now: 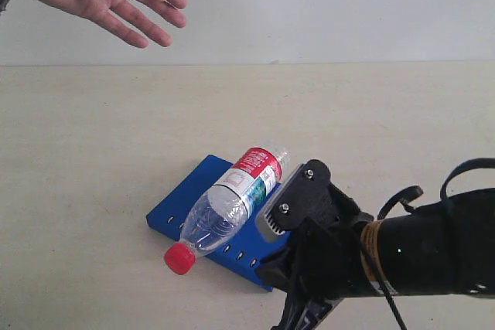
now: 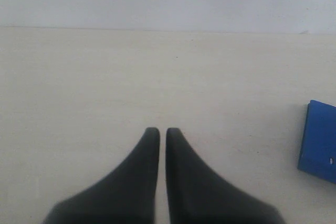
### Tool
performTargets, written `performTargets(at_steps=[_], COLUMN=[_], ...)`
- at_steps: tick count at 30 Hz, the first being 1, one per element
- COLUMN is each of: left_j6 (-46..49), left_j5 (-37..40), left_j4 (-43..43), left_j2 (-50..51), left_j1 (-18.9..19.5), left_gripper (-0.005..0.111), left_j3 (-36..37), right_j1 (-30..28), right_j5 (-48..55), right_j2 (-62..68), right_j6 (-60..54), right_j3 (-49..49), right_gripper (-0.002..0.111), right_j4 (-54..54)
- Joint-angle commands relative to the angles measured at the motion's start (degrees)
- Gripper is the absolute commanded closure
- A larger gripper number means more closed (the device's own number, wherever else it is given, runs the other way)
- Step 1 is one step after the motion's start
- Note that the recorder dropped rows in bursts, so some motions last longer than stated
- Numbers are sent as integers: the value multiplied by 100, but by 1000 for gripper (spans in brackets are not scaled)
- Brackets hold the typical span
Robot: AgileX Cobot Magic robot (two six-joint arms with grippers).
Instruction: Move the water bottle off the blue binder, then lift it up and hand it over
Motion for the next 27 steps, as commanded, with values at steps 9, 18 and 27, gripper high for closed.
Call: performTargets(at_steps=[9,18,27], left_j6=[28,28,28], left_j5=[-49,-49,-49], left_j4=[6,6,6], left_j2=[39,39,39], left_j1=[0,0,0], left_gripper=[102,102,102], left_j3=[16,16,16], right_j1=[-3,-1,-1], right_j5=[2256,2643,1650], right_j2=[-259,155,145], right_j6=[-2094,-3182,-2654], right_j3=[-1167,-2195,-2218], right_gripper=[58,75,108], right_j4=[-453,-429,-224])
